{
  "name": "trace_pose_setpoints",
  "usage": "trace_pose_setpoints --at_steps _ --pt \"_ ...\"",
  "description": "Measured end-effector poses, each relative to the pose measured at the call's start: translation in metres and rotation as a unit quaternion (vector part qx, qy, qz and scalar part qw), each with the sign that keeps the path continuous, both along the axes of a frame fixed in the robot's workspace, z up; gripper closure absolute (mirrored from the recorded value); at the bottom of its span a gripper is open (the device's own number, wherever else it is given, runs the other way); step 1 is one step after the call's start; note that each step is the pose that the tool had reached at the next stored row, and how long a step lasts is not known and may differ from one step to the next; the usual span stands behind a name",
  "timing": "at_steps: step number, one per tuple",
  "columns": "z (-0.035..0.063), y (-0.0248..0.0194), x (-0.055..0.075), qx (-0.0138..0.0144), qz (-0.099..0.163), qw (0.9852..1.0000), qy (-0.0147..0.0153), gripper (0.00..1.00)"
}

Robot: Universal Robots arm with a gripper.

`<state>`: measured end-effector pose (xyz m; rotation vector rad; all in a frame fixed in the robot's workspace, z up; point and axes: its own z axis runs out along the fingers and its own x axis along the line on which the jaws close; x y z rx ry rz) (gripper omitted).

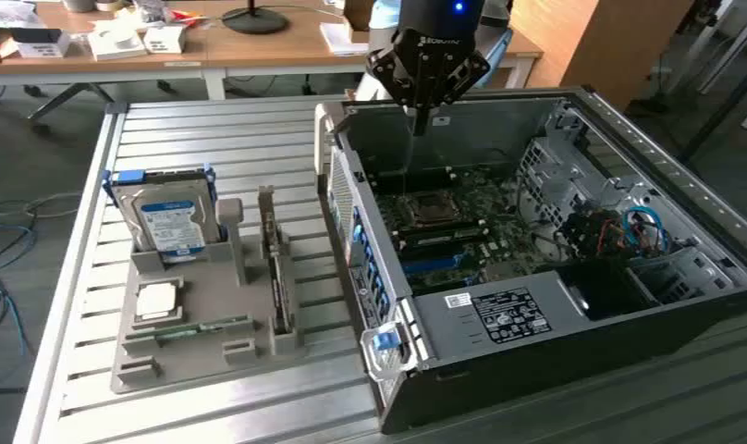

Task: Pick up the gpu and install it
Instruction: 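Reach for the gpu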

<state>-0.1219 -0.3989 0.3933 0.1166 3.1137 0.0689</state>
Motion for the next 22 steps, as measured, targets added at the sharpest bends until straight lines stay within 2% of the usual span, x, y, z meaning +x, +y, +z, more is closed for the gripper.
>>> trace_pose_setpoints --at_steps 14,22 --pt "0.0000 0.0000 0.000 0.0000 0.000 1.0000 0.0000 0.89" --pt "-0.0001 0.0000 -0.022 0.0000 0.000 1.0000 0.0000 0.89"
